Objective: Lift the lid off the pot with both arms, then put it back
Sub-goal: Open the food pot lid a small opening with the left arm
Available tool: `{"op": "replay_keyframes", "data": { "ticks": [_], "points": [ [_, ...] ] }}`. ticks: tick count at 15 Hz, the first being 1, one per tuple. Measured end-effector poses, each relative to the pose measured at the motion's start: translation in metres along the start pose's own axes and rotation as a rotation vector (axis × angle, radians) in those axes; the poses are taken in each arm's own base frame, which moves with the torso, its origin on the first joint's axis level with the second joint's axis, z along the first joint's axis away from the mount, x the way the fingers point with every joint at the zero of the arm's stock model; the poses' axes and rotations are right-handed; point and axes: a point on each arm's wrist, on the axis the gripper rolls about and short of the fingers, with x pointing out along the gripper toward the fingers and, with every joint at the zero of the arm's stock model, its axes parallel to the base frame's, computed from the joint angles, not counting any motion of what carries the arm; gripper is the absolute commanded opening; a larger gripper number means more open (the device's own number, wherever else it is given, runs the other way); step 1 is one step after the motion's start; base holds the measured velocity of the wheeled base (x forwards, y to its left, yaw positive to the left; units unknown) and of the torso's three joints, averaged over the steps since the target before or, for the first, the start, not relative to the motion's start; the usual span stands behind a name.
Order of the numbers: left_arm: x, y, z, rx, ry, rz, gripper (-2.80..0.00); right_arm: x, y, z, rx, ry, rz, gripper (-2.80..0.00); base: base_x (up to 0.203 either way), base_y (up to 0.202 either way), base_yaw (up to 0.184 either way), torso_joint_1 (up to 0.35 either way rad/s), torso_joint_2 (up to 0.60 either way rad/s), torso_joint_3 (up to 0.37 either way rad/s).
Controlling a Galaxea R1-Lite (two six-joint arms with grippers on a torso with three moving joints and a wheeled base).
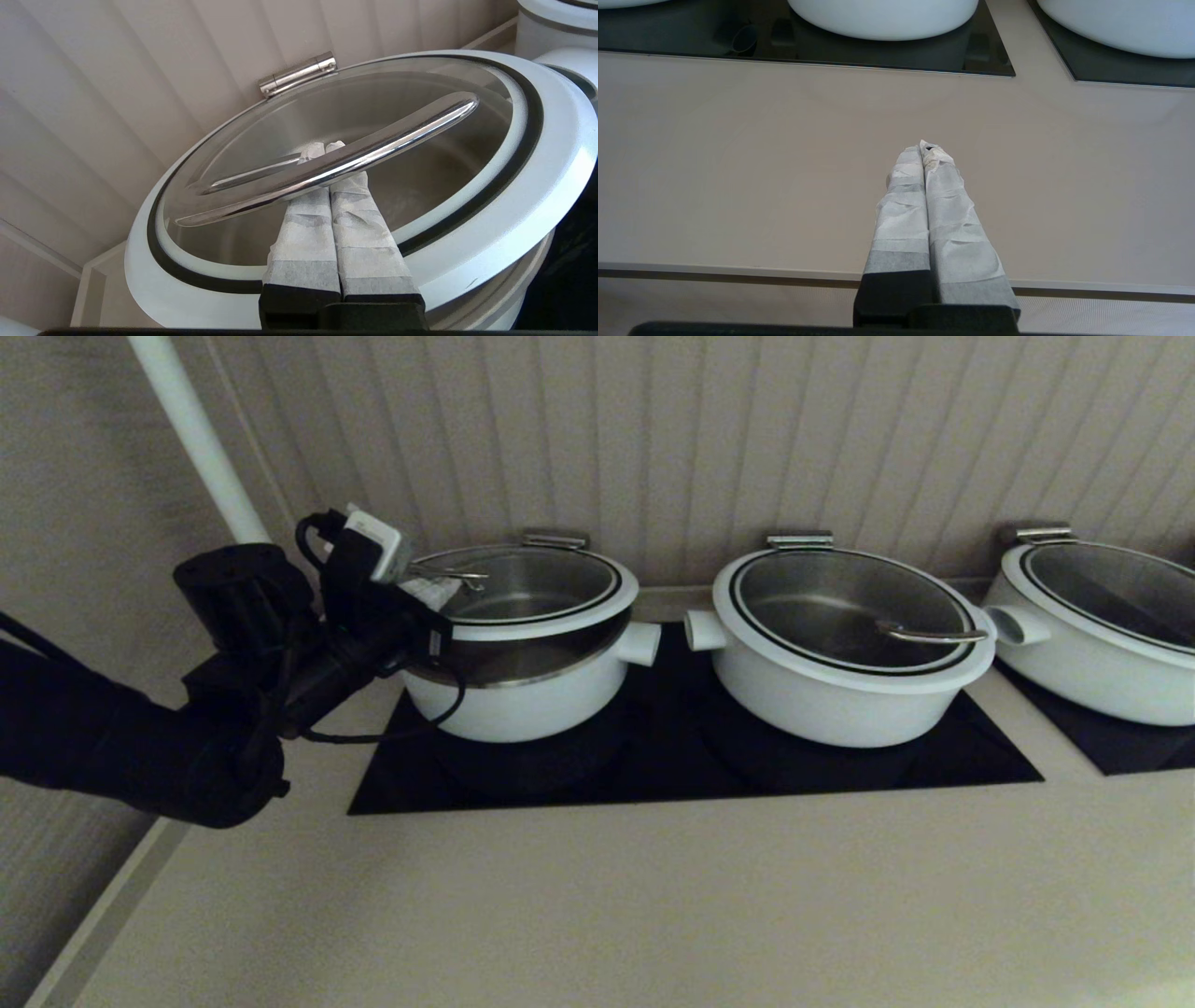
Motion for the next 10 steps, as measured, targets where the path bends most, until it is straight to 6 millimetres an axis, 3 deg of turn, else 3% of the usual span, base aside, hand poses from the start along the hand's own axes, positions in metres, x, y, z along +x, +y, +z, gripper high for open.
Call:
{"op": "replay_keyframes", "data": {
  "ticks": [10],
  "points": [
    [-0.0029,0.002,0.006,0.002,-0.015,0.004,-2.8,0.0,0.0,0.0,0.0,0.0,0.0,-2.8,0.0,0.0,0.0,0.0,0.0,0.0]
  ]
}}
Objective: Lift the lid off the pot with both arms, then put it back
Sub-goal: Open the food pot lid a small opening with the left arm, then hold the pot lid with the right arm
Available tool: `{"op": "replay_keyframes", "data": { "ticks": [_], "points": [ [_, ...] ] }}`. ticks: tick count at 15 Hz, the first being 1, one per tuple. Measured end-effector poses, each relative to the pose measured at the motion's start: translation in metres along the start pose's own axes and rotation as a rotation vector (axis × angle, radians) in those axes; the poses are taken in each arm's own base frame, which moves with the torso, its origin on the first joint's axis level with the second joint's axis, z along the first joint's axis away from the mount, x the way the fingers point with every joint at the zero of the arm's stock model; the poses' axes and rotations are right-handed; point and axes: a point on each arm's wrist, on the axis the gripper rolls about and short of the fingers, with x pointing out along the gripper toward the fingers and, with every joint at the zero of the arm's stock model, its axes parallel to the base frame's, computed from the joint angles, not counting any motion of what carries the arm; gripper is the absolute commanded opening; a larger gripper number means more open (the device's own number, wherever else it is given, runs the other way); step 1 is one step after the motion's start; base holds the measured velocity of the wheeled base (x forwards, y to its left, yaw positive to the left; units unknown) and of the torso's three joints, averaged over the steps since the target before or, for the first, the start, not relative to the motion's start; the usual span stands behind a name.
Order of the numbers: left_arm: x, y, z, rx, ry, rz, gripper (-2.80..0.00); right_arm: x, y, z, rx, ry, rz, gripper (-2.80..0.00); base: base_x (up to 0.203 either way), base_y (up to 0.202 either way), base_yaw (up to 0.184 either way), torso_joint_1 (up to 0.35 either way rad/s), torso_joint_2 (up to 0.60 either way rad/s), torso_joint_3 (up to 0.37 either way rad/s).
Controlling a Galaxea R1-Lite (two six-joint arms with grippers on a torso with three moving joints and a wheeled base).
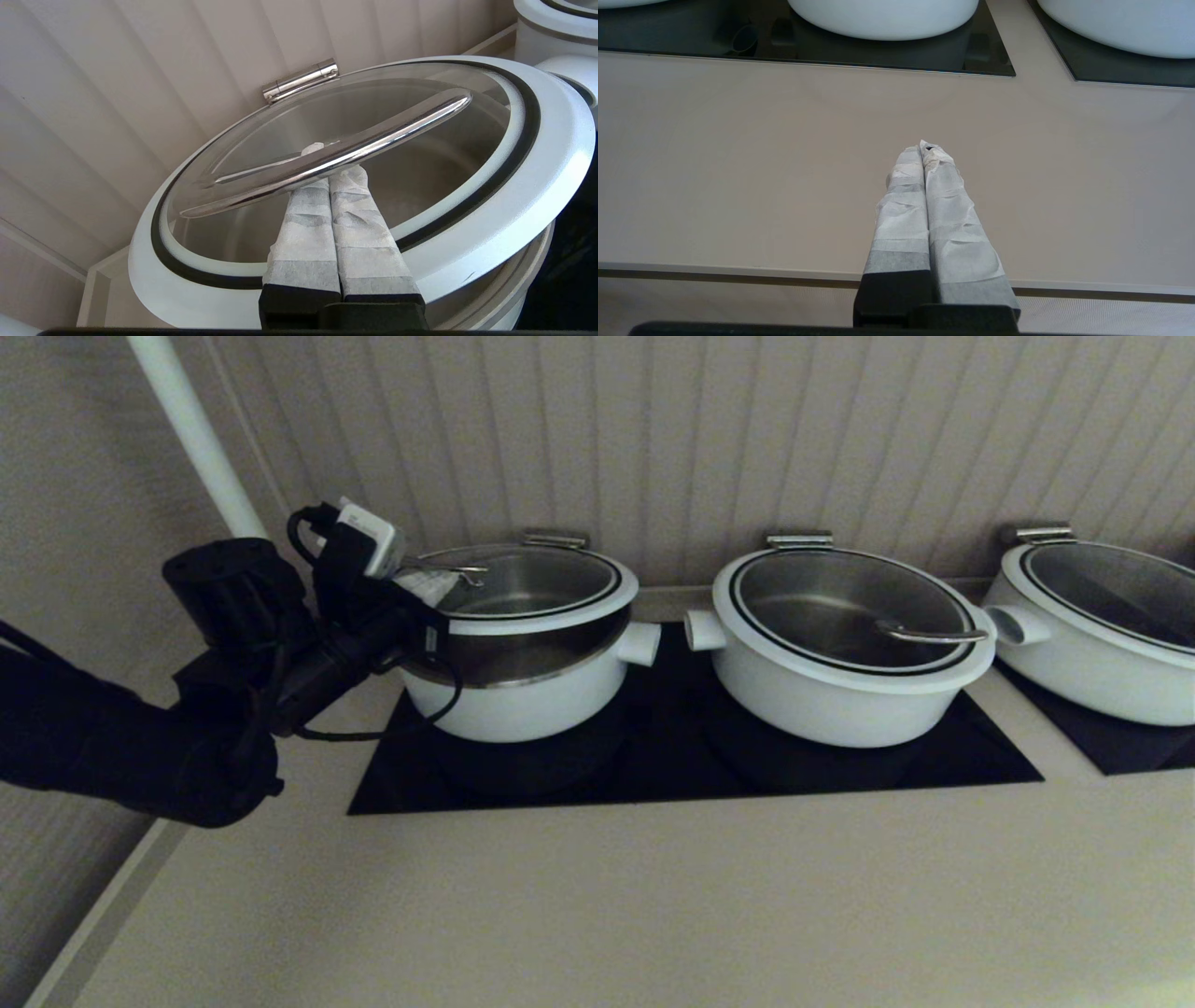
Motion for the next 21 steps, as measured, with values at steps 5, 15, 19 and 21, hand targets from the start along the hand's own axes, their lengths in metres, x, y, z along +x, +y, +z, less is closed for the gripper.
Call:
{"op": "replay_keyframes", "data": {
  "ticks": [5,15,19,21],
  "points": [
    [-0.0021,0.0012,0.0035,0.001,-0.005,0.002,-2.8,0.0,0.0,0.0,0.0,0.0,0.0,-2.8,0.0,0.0,0.0,0.0,0.0,0.0],
    [-0.004,0.0023,0.0082,0.001,-0.016,0.004,-2.8,0.0,0.0,0.0,0.0,0.0,0.0,-2.8,0.0,0.0,0.0,0.0,0.0,0.0],
    [-0.004,0.0022,0.0081,0.001,-0.015,0.004,-2.8,0.0,0.0,0.0,0.0,0.0,0.0,-2.8,0.0,0.0,0.0,0.0,0.0,0.0],
    [-0.004,0.0023,0.0083,0.001,-0.016,0.003,-2.8,0.0,0.0001,-0.0001,-0.018,0.001,0.006,-2.8,0.0,0.0,0.0,0.0,0.0,0.0]
  ]
}}
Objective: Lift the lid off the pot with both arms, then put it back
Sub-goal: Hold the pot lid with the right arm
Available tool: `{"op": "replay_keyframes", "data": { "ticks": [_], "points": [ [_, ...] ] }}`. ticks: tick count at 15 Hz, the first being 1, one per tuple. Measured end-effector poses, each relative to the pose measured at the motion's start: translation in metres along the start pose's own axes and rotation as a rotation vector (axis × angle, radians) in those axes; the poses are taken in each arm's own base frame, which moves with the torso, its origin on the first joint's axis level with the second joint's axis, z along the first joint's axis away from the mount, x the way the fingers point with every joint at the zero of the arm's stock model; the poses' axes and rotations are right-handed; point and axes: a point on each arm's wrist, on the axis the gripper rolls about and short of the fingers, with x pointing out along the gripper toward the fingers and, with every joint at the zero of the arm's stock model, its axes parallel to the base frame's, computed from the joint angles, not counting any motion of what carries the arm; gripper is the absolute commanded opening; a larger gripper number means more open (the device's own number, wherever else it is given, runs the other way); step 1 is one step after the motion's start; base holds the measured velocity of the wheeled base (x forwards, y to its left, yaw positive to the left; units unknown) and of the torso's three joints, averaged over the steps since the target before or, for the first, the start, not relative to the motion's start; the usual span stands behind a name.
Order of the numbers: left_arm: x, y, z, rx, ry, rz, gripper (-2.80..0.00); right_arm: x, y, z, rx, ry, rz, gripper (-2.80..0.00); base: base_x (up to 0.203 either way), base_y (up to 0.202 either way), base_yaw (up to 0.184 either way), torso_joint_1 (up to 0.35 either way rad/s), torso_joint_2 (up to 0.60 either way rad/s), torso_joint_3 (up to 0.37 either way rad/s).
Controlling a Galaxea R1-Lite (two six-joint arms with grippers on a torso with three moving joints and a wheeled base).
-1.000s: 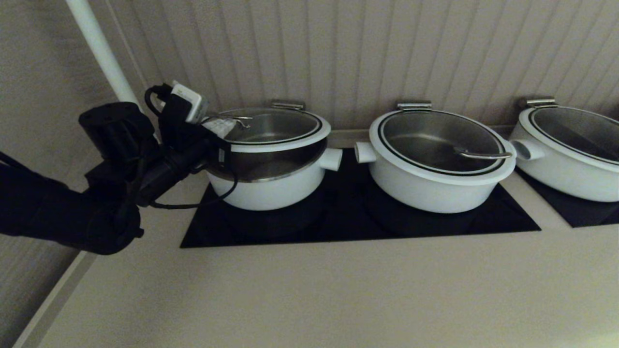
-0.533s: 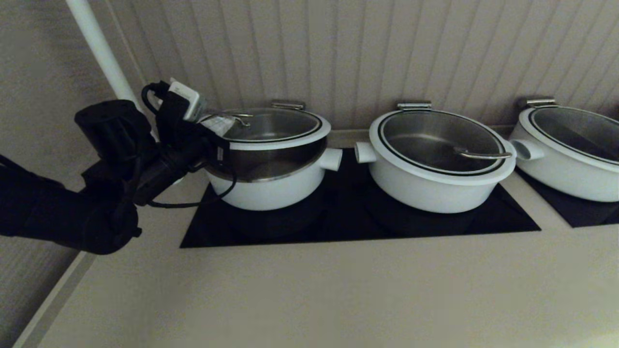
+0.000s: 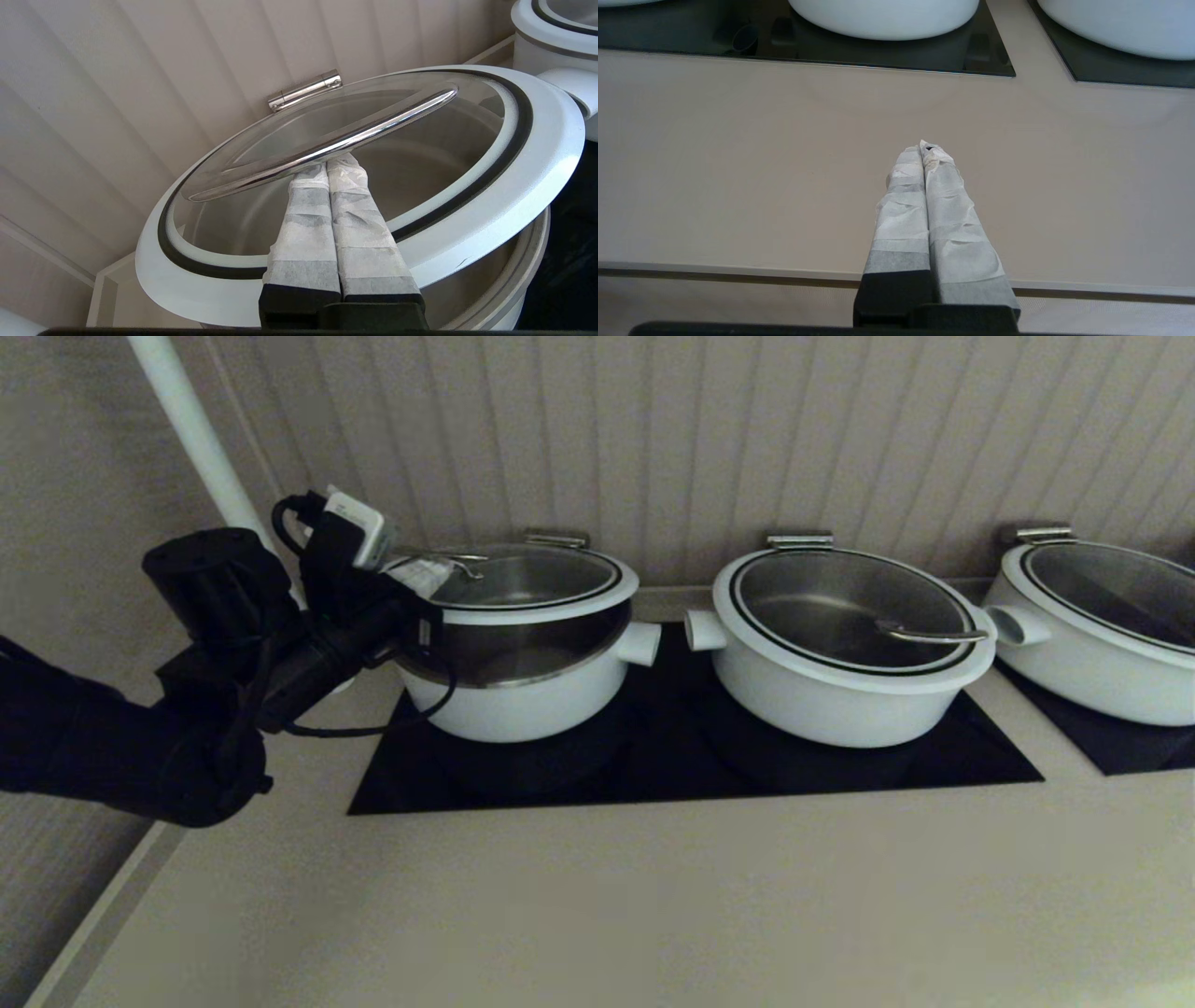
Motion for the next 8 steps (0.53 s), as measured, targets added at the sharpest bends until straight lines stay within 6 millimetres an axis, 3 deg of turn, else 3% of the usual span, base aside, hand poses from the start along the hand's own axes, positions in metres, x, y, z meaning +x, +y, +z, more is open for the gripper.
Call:
{"op": "replay_keyframes", "data": {
  "ticks": [8],
  "points": [
    [-0.0007,0.0003,0.0012,-0.013,-0.002,0.003,-2.8,0.0,0.0002,-0.0007,-0.009,0.007,0.005,-2.8,0.0,0.0,0.0,0.0,0.0,0.0]
  ]
}}
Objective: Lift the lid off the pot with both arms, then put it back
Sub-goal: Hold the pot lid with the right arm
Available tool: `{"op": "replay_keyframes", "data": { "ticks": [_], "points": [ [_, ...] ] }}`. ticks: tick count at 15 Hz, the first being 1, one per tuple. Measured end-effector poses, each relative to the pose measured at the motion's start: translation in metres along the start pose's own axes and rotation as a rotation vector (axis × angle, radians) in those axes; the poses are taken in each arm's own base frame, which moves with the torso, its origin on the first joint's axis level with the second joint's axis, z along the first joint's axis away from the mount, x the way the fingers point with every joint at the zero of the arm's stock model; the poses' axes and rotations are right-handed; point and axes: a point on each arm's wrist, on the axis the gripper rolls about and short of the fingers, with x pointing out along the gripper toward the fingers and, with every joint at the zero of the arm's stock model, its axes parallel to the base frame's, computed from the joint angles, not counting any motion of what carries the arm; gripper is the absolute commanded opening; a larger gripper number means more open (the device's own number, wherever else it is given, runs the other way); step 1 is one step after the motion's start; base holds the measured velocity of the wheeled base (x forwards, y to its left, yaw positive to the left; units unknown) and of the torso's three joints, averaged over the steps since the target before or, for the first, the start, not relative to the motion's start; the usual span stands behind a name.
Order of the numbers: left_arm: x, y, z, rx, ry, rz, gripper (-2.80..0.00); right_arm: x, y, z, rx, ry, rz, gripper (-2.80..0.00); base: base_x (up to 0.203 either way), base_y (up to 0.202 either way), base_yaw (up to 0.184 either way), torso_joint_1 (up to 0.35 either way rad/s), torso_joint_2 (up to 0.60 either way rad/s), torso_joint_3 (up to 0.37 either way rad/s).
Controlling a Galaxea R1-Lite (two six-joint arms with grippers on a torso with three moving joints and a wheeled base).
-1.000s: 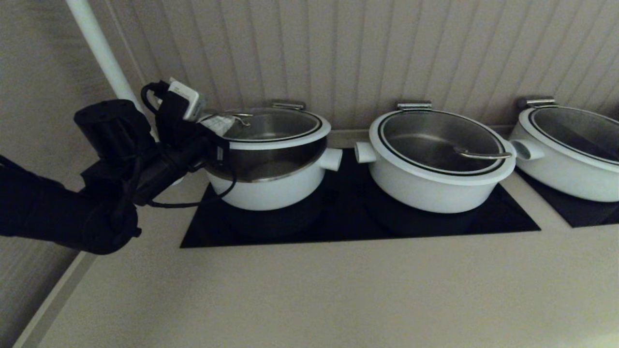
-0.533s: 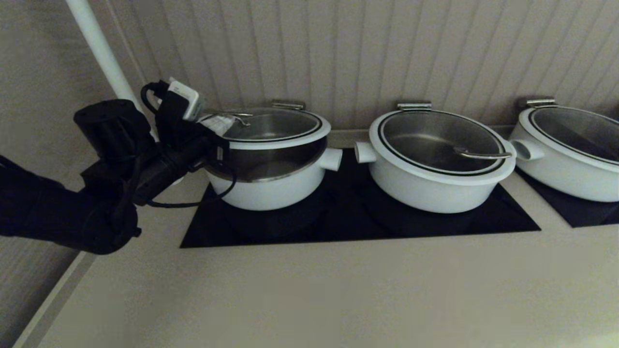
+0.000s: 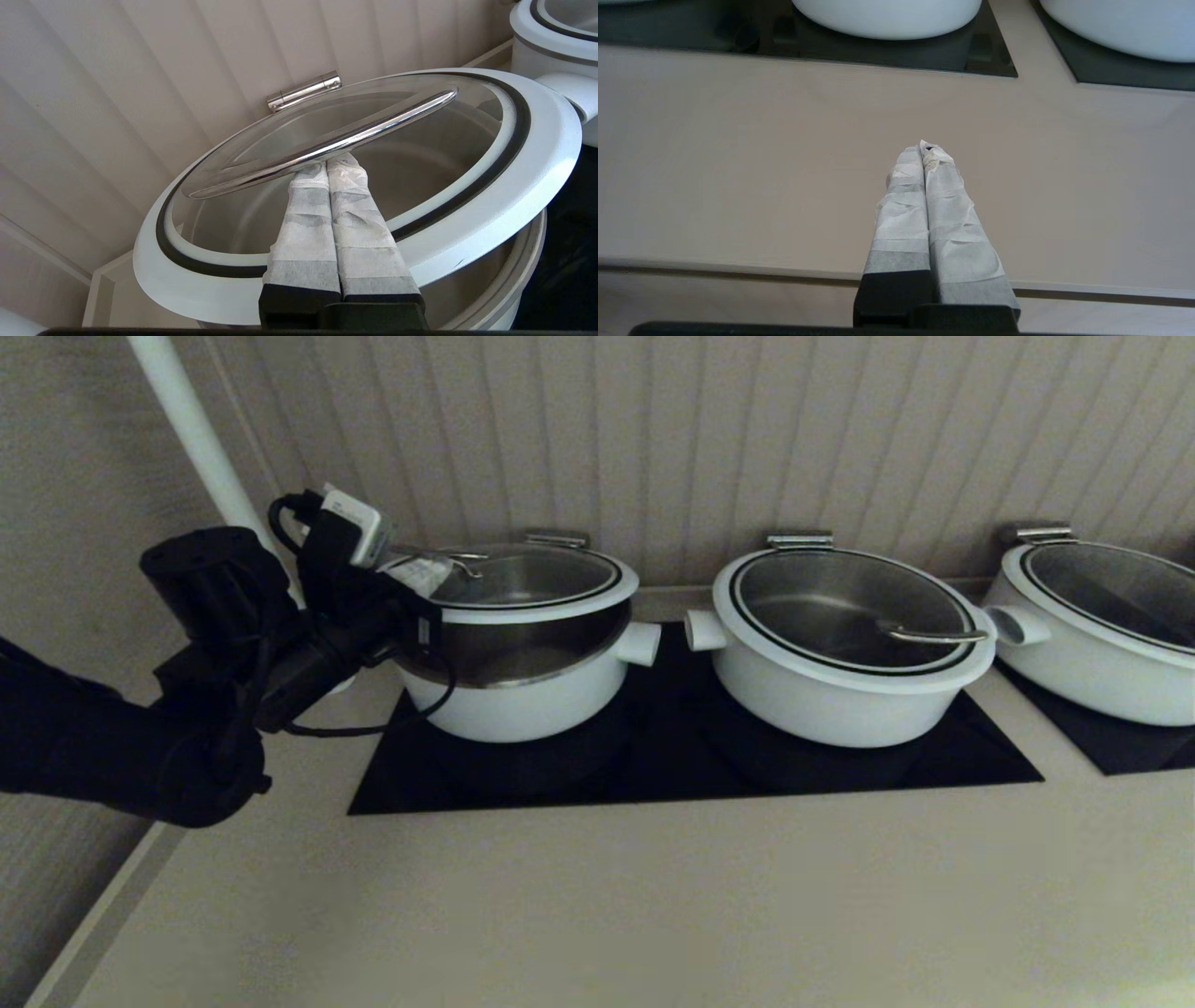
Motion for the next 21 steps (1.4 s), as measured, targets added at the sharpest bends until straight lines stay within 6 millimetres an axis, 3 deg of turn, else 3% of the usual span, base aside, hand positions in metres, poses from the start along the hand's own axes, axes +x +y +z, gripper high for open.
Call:
{"op": "replay_keyframes", "data": {
  "ticks": [6,11,17,21],
  "points": [
    [-0.001,0.0,0.002,0.002,-0.004,0.001,-2.8,-0.001,0.0,0.003,-0.089,-0.013,0.03,-2.8,0.0,0.0,0.0,0.0,0.0,0.0],
    [-0.001,0.001,0.003,0.002,-0.01,0.003,-2.8,0.006,-0.002,0.049,-0.032,-0.049,0.153,-2.8,0.0,0.0,0.0,0.0,0.0,0.0],
    [-0.001,0.001,0.004,0.002,-0.014,0.006,-2.8,0.072,-0.005,0.099,-0.03,-0.017,0.335,-2.8,0.0,0.0,0.0,0.0,0.0,0.0],
    [-0.001,0.001,0.004,0.001,-0.014,0.008,-2.8,0.125,-0.001,0.111,-0.089,-0.01,0.548,-2.8,0.0,0.0,0.0,0.0,0.0,0.0]
  ]
}}
